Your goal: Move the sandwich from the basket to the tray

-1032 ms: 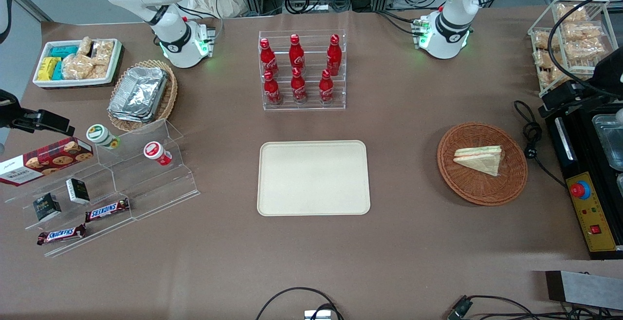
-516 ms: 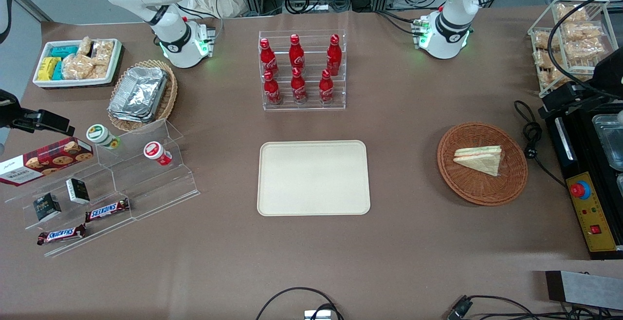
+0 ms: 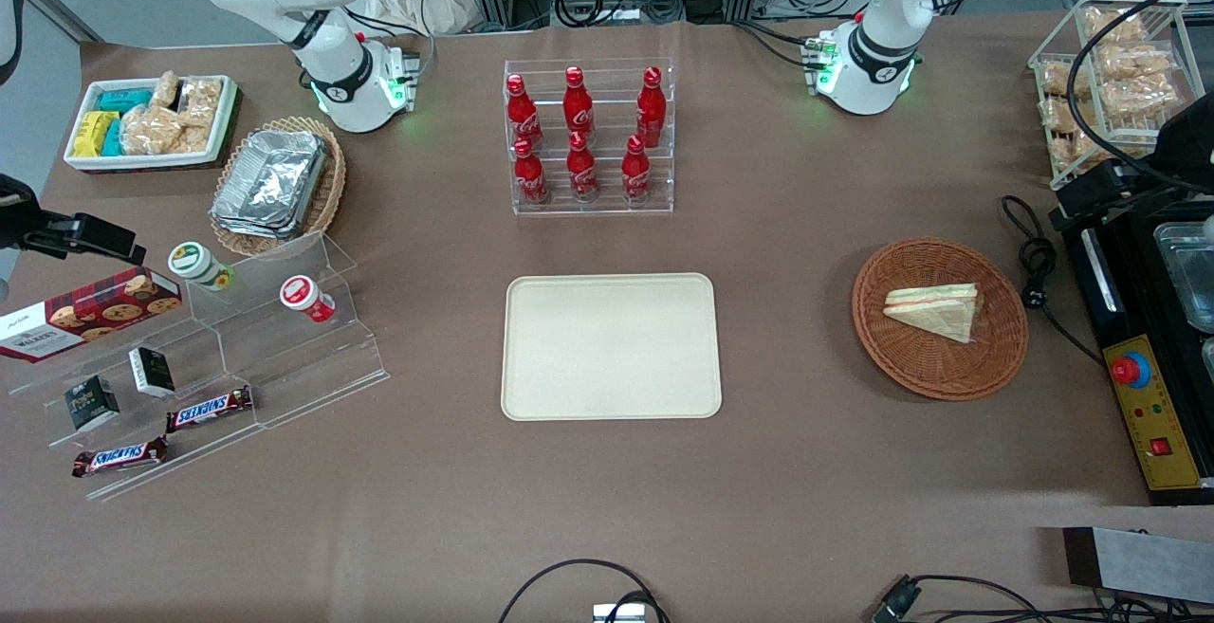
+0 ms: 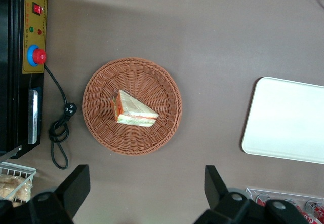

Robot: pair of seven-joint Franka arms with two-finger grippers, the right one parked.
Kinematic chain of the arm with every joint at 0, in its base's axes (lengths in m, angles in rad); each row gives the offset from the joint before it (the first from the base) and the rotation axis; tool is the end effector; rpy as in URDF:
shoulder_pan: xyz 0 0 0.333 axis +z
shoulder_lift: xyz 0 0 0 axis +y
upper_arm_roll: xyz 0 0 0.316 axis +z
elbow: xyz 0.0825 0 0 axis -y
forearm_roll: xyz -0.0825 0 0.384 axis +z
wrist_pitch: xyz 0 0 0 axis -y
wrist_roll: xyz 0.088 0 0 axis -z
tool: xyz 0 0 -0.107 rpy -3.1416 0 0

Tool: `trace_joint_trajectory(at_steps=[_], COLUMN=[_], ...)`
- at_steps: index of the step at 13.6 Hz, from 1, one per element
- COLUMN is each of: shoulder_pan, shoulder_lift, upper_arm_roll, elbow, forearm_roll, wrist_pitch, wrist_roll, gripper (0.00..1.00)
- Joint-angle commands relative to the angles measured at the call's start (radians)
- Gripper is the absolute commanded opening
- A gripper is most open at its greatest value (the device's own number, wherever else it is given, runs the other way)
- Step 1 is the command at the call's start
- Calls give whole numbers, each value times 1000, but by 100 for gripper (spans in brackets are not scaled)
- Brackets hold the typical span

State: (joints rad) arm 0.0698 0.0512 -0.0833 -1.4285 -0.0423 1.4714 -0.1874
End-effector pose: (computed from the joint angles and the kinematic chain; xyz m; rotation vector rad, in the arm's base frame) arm 0.5604 -0.0110 0.6539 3.0850 0.2628 -0.0197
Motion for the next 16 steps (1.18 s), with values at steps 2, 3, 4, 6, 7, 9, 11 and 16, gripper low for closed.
trace_joint_trajectory(at_steps=[2,3,4,6,7,9,11,16], shoulder_pan=[7,13,37,108,129,130,130,166], shoulder_lift=[7,7,7,0,-16,-62,-146,-192], upper_arm_roll=[5,13,20,22,20,22,22,22], elbow=[-1,-9,-27,-84,-125,-238,-436,-740], forearm_roll=[-30,-49,-68,-123,-135,-134,-134,-145], wrist_pitch=[-17,-16,-7,38,71,169,342,683], wrist_roll=[-111,-153,-177,-211,-222,-273,-322,-363], gripper=[100,100,100,100,100,100,100,100])
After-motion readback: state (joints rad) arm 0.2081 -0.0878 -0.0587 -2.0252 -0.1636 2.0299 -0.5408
